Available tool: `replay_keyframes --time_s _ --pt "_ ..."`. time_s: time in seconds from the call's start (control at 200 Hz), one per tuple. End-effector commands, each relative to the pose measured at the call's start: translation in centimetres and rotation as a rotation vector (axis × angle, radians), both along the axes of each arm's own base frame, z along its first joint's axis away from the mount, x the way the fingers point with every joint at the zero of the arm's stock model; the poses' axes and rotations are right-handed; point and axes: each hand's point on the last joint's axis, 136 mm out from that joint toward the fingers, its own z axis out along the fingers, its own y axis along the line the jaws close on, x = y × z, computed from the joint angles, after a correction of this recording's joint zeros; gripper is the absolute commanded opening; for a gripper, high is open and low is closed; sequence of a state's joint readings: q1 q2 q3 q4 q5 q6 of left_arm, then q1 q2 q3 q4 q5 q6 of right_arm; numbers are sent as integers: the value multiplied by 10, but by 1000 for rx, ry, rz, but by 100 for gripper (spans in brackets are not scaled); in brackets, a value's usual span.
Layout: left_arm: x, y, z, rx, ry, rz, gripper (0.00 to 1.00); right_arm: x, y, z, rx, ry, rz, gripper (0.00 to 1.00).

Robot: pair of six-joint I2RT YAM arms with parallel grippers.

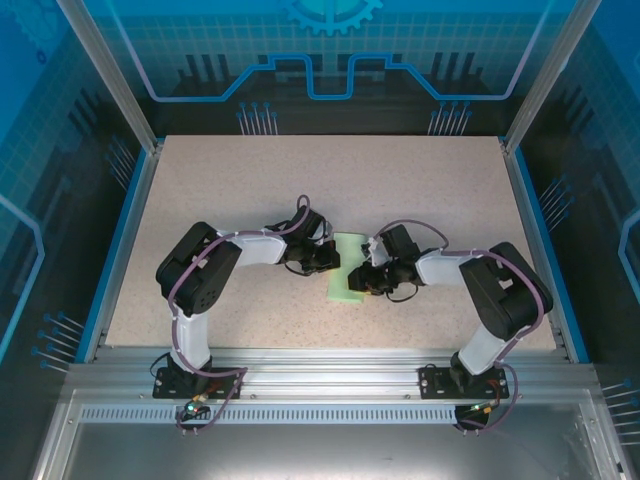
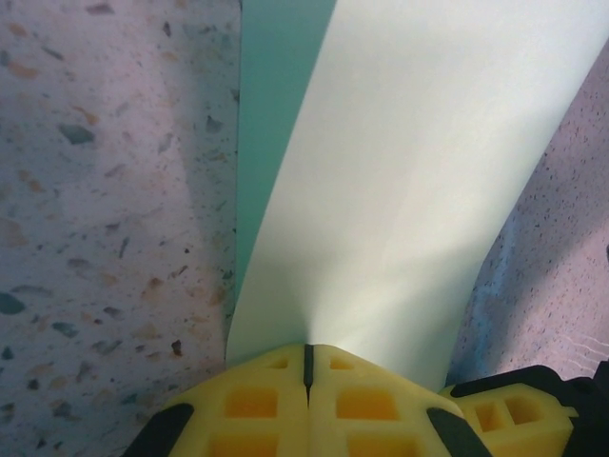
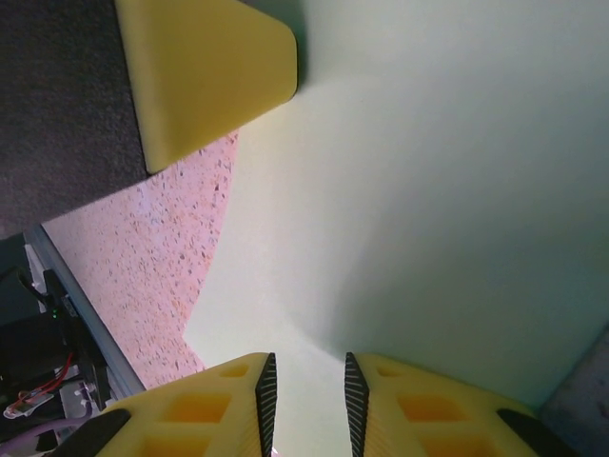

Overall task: Fold a paper plane with a square sheet of paper (pick it up from the middle)
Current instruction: Fold the square sheet of paper in half at the center of the table.

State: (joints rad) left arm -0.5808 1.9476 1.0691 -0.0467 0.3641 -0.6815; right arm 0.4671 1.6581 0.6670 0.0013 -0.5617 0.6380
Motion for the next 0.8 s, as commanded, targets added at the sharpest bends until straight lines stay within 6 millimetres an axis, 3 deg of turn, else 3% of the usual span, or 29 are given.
replay_keyframes --time_s 0.0,0.135,0.28,0.345,0.61,0.795 --pt "-16 9 -21 71 65 -16 0 -12 5 11 25 -7 22 29" --pt "-17 10 -22 72 67 -13 0 -24 11 -3 15 35 49 29" --pt "-17 10 -21 68 66 -9 0 -41 0 -35 -33 108 31 29" --pt "-17 10 -21 68 65 -10 0 -45 -3 -40 -34 129 31 28" --pt "-17 10 -19 67 64 -14 0 -41 0 6 14 24 36 30" --pt "-18 8 -19 59 64 -18 0 -46 -2 -2 -10 50 38 30"
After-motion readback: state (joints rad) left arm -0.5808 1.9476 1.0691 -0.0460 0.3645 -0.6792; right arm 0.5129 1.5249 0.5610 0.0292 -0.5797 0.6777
